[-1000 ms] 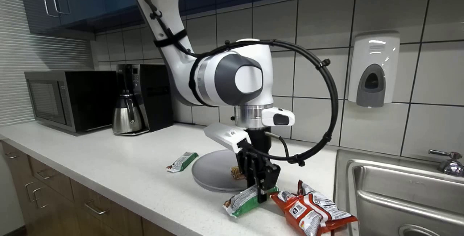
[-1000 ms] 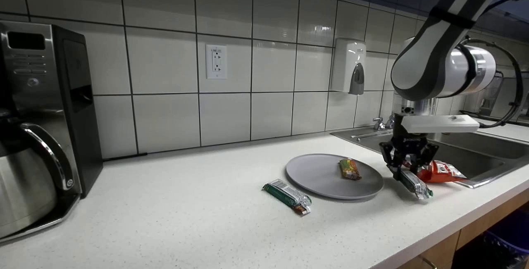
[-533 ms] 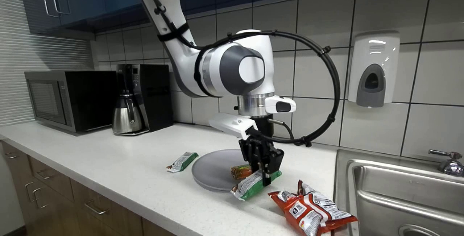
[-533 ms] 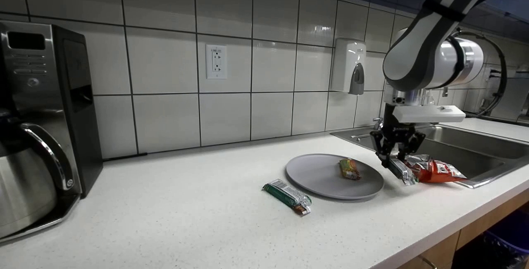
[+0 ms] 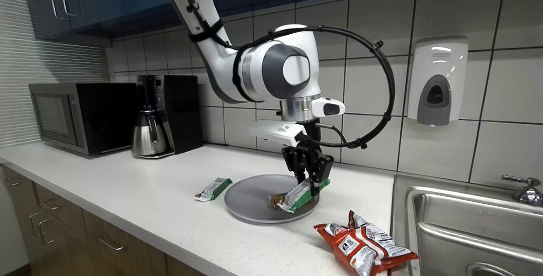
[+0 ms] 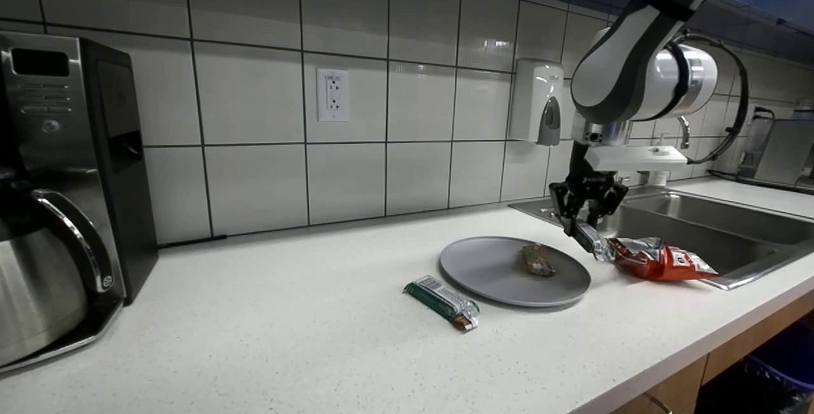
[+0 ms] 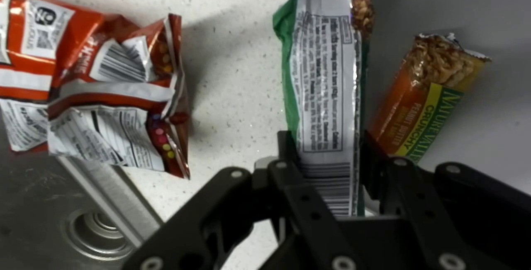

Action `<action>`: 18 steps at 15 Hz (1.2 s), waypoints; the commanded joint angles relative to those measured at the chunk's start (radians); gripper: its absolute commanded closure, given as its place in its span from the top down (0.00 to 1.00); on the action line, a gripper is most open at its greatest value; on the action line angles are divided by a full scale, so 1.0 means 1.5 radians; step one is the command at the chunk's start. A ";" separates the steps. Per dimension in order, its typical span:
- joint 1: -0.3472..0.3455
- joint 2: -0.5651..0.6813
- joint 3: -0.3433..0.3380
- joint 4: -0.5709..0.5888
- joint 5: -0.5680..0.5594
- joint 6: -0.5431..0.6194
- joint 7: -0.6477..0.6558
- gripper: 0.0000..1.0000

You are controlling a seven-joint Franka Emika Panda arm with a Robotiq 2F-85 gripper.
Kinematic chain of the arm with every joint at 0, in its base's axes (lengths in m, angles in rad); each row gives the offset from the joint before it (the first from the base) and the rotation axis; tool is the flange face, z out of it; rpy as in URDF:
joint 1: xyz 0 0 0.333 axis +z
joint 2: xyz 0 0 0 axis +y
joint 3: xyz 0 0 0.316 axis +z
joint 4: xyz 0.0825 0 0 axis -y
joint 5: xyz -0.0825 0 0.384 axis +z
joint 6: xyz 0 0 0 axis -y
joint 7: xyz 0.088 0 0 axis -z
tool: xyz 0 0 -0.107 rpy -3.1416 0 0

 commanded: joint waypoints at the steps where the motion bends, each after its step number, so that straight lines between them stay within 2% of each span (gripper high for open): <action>1: -0.015 0.021 0.024 0.050 0.019 -0.020 -0.034 0.15; 9: -0.006 0.094 0.047 0.164 0.041 -0.049 -0.016 0.15; 18: 0.023 0.164 0.049 0.280 0.036 -0.113 0.027 0.15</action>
